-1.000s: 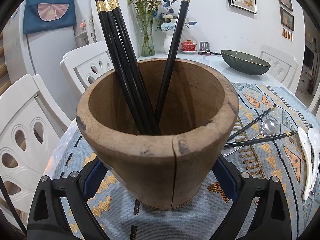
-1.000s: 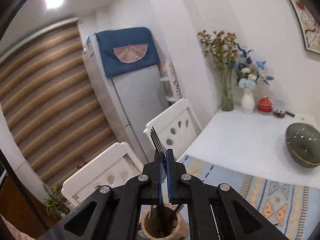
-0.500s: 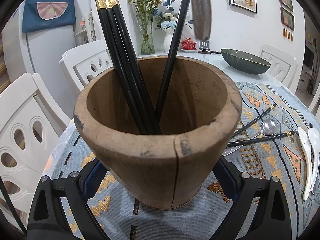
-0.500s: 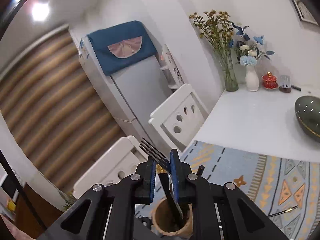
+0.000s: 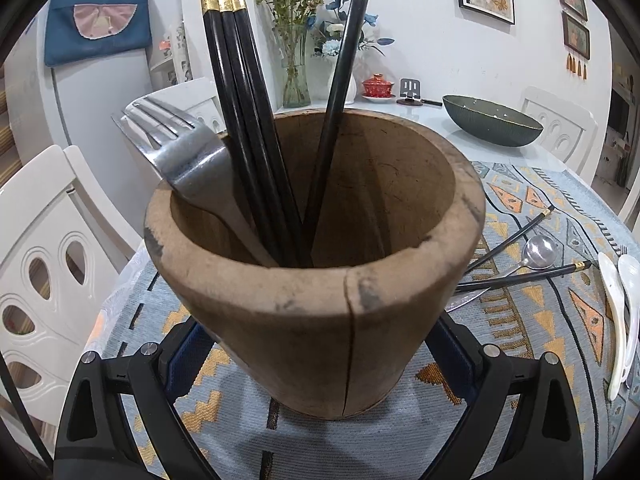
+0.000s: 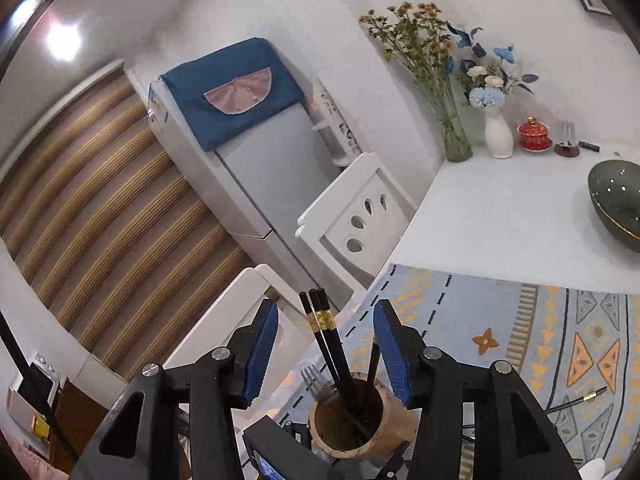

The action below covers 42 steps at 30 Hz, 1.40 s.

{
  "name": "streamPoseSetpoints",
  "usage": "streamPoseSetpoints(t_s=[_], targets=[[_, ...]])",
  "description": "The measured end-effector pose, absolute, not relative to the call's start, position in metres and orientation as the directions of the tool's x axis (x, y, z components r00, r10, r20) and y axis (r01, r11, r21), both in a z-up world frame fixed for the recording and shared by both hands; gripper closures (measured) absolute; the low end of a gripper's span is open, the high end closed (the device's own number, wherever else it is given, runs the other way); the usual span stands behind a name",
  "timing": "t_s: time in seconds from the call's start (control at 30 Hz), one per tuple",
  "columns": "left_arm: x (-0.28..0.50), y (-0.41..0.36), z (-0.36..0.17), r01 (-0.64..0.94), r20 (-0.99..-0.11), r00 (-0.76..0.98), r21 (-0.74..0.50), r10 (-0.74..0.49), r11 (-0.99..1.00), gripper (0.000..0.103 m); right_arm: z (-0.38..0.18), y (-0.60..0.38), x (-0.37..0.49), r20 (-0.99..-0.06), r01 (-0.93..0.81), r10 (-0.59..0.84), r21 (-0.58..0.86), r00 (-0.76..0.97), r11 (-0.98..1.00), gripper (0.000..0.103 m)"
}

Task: Organize utensils
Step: 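Lower the fork into the holder and open the right gripper, then return the right gripper to the cloth and grasp the white rice paddle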

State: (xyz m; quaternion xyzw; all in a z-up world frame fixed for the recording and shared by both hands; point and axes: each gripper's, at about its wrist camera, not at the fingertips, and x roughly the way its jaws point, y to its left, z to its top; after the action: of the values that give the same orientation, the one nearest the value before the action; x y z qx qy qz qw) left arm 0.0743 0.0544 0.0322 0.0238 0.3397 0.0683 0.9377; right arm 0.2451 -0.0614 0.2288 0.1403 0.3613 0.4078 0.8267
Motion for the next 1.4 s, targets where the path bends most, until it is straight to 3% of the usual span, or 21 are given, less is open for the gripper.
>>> streamPoseSetpoints(t_s=[0.5,0.83,1.03,1.4], targets=[[0.076,0.054,0.031,-0.112,-0.633,0.76,0.097,0.148,0.989,0.005,0.179,-0.11,0.242,-0.633,-0.43,0.683,0.536,0.365,0.727,0.055],[0.079,0.052,0.029,-0.113,-0.635,0.757,0.107,0.156,0.988,0.005,0.12,-0.203,0.247,-0.728,-0.152,0.597,0.583,0.336,0.798,0.055],[0.081,0.051,0.028,-0.114,-0.638,0.754,0.11,0.158,0.987,0.005,0.08,-0.278,0.242,-0.793,0.098,0.529,0.578,0.301,0.81,0.055],[0.084,0.052,0.026,-0.11,-0.649,0.745,0.104,0.152,0.988,0.005,0.031,-0.375,0.227,-0.918,0.426,0.346,0.396,0.192,0.813,0.055]])
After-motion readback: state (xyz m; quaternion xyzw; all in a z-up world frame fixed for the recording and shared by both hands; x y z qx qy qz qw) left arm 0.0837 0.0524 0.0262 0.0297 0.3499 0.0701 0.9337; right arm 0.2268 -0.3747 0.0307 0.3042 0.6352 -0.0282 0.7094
